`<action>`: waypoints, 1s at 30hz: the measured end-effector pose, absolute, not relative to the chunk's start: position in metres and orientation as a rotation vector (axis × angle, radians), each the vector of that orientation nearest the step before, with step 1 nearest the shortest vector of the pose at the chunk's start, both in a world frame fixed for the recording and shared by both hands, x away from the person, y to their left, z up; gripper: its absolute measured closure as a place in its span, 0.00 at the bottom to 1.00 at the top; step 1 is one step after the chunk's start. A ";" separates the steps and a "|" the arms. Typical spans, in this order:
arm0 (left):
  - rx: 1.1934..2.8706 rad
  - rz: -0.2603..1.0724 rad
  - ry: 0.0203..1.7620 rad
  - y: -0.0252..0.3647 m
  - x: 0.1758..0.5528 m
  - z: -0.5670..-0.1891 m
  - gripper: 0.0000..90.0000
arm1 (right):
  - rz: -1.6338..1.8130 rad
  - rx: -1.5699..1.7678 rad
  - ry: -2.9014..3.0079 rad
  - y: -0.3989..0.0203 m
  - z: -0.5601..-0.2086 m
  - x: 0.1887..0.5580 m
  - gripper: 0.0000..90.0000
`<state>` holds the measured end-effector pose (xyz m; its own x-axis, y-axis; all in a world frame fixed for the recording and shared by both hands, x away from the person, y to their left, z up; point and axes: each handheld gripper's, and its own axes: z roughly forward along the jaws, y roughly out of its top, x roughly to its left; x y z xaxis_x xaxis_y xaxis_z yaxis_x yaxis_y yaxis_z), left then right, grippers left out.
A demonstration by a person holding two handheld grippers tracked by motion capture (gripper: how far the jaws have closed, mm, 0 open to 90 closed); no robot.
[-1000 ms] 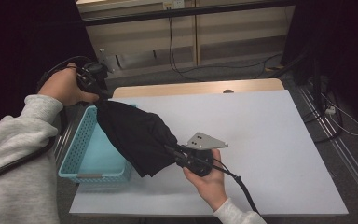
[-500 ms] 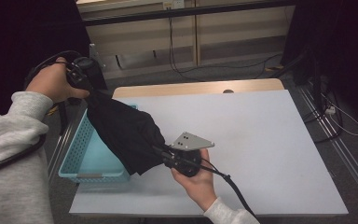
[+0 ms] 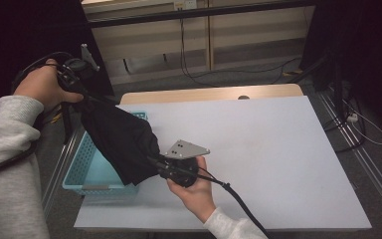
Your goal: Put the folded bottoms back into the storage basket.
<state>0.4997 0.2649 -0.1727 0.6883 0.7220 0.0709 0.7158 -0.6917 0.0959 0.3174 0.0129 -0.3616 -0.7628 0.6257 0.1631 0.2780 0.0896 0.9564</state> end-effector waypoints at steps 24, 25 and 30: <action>2.775 0.305 1.311 0.310 0.520 -0.178 0.93 | 1.752 0.854 2.099 0.084 -0.372 0.332 0.91; 2.745 0.342 1.312 0.313 0.523 -0.177 0.93 | 1.759 0.845 2.091 0.091 -0.371 0.333 0.89; 2.632 0.498 1.248 0.317 0.530 -0.201 0.50 | 1.719 0.872 2.089 0.102 -0.367 0.328 0.56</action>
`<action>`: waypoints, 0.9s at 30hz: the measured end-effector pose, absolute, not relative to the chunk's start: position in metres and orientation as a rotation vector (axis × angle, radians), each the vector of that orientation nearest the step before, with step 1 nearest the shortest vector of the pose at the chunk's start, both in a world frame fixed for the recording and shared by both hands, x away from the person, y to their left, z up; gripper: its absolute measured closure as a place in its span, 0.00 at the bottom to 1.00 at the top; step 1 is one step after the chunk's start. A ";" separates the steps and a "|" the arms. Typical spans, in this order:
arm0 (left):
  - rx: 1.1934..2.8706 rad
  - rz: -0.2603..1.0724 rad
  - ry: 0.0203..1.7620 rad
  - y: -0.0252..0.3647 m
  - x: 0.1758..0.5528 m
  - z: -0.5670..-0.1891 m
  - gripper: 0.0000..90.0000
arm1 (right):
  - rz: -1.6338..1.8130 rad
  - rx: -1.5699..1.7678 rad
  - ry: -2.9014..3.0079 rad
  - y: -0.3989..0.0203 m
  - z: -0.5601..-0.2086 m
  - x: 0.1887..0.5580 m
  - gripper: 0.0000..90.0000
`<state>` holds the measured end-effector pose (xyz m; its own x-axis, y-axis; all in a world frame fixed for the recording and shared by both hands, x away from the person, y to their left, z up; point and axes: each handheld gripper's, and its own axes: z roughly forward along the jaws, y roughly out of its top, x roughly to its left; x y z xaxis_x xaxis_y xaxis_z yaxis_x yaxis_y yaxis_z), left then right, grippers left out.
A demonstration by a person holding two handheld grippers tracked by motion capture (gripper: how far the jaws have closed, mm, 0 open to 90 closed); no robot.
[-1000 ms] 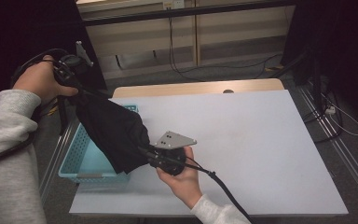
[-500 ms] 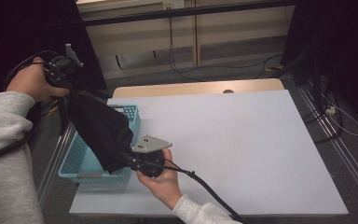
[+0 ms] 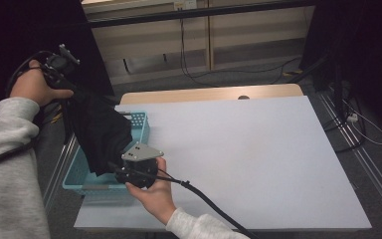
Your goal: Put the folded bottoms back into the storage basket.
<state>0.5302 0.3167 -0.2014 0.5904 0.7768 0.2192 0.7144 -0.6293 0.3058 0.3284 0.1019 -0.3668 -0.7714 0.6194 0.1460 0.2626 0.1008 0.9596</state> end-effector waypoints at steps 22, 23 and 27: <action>2.609 0.248 1.213 0.307 0.511 -0.297 0.29 | 1.543 0.948 2.100 -0.034 -0.387 0.344 0.27; 2.604 0.242 1.213 0.305 0.510 -0.298 0.29 | 1.542 0.960 2.106 -0.038 -0.389 0.344 0.27; 2.602 0.231 1.193 0.297 0.510 -0.305 0.27 | 1.523 0.969 2.101 -0.057 -0.396 0.343 0.25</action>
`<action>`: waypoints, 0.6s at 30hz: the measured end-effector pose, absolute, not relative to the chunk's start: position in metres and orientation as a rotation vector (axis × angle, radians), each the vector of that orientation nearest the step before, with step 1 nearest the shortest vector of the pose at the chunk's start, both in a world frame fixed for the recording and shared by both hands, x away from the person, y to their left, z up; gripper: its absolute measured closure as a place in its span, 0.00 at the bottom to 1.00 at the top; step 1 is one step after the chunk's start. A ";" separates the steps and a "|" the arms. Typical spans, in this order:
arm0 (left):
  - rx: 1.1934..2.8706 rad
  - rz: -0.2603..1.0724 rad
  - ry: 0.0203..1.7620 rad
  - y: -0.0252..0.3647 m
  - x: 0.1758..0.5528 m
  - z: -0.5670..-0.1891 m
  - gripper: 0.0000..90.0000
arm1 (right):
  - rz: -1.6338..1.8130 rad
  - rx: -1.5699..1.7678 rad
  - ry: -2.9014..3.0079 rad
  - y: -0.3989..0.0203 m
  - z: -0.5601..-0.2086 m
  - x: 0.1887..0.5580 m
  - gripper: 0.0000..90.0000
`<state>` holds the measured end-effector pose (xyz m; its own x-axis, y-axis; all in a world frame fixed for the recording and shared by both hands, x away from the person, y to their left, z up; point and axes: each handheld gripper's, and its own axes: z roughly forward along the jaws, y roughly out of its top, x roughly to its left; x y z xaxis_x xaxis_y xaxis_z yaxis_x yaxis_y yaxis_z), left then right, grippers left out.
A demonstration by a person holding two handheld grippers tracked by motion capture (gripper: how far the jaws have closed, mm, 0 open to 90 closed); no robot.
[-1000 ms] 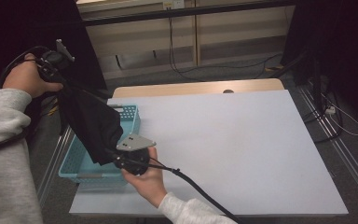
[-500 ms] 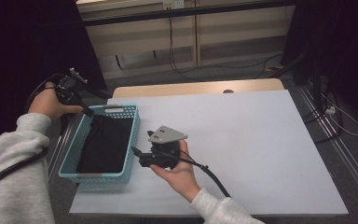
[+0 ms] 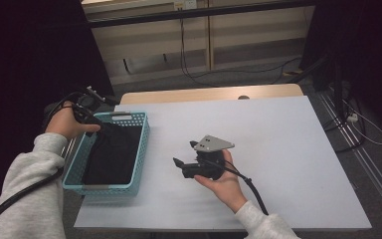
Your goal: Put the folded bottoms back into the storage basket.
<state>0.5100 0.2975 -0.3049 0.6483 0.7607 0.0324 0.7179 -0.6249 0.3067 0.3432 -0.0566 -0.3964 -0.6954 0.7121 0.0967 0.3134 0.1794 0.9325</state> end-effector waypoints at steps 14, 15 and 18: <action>2.567 0.180 1.142 0.271 0.501 -0.312 0.25 | 1.476 1.031 2.081 -0.107 -0.412 0.337 0.23; 2.565 0.170 1.135 0.269 0.501 -0.313 0.25 | 1.475 1.031 2.079 -0.109 -0.412 0.337 0.23; 2.553 0.177 1.120 0.261 0.497 -0.314 0.25 | 1.476 1.039 2.084 -0.113 -0.413 0.335 0.23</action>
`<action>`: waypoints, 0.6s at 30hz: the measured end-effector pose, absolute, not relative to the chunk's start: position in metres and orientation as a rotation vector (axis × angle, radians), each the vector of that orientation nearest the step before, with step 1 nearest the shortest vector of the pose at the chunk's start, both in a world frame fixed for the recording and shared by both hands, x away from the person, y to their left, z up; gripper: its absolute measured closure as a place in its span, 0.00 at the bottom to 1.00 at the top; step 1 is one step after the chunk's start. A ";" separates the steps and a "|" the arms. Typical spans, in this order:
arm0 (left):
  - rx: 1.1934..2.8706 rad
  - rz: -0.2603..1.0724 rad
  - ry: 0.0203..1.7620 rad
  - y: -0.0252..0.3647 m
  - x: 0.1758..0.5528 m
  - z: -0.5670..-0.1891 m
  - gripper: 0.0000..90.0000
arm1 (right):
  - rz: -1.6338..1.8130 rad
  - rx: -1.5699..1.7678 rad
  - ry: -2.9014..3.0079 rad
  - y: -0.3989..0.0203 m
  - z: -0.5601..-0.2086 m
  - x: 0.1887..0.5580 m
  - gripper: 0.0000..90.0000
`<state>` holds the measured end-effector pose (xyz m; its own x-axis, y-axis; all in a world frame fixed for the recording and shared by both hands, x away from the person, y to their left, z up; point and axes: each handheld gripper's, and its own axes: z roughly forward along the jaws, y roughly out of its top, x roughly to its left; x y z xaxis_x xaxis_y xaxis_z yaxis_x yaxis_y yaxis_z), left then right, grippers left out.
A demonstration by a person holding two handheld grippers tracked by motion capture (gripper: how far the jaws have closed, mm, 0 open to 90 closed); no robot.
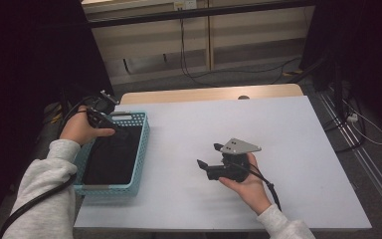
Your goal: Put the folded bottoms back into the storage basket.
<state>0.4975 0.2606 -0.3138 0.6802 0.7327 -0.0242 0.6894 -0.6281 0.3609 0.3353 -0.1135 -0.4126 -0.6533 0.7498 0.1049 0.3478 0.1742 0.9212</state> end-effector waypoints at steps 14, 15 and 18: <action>2.539 0.162 1.007 0.222 0.482 -0.315 0.21 | 1.463 1.019 2.105 -0.135 -0.416 0.329 0.22; 2.546 0.157 0.992 0.220 0.481 -0.315 0.21 | 1.457 1.018 2.105 -0.137 -0.416 0.328 0.22; 2.544 0.146 0.952 0.210 0.475 -0.317 0.21 | 1.460 1.025 2.106 -0.142 -0.417 0.326 0.21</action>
<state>0.4747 0.2099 -0.3175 0.7601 0.6480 -0.0474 0.6042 -0.6782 0.4184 0.3261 -0.1422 -0.4171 -0.6622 0.7433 0.0948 0.3496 0.1946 0.9165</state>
